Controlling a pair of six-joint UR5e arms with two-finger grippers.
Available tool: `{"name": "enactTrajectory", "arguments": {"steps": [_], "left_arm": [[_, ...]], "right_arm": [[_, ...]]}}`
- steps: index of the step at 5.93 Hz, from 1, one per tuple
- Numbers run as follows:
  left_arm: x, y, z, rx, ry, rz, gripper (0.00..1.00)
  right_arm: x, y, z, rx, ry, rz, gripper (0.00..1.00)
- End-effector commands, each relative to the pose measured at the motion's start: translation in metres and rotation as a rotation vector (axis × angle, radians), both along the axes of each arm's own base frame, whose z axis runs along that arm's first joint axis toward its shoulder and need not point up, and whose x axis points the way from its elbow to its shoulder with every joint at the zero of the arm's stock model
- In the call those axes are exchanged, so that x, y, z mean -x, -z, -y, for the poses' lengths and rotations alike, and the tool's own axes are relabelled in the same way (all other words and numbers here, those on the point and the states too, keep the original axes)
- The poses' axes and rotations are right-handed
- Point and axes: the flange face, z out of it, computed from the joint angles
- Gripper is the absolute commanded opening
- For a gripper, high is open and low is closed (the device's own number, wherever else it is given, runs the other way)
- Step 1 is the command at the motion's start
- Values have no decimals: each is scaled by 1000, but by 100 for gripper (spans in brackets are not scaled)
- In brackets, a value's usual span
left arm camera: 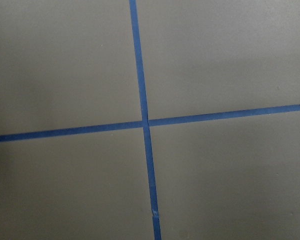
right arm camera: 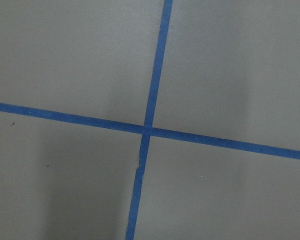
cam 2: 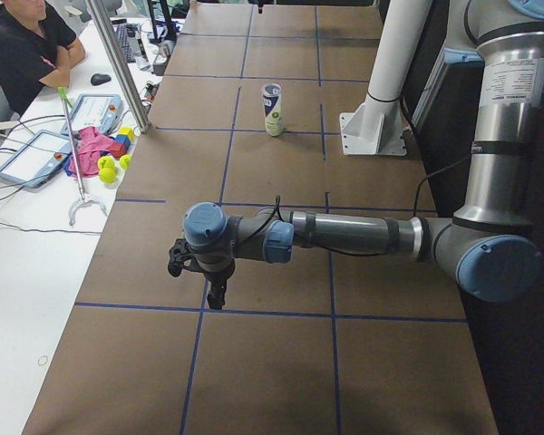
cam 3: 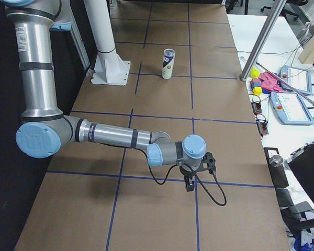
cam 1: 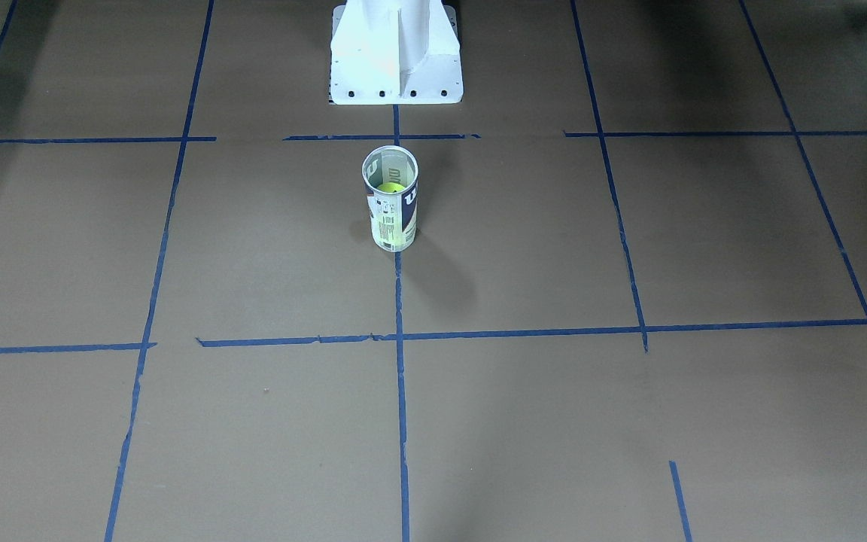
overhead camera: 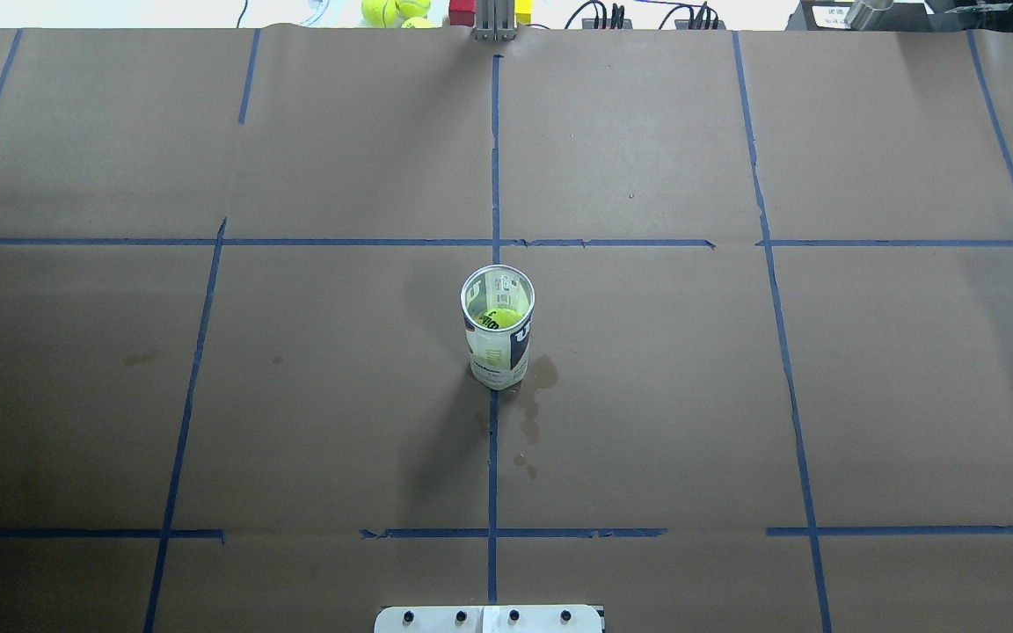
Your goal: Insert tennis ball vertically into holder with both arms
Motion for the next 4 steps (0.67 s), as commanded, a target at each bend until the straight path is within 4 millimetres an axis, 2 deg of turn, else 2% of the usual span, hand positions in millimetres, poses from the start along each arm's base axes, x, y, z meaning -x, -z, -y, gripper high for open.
{"name": "enactTrajectory", "arguments": {"steps": [1,2,3,4], "left_arm": [[2,8,-10,16,3,-1,100],[3,18,-13,6,4,-1,100],[2,19,-23,1,-2,-1,100],[1,18,-23,5,-7,-1,100]], "right_arm": [[-10,20,19,19,-21,7,100],[-19,48,25,26,-30,7,100],[-19,88,21,48,-28,8,100],[-31,108,10,66,8,-26,100]]}}
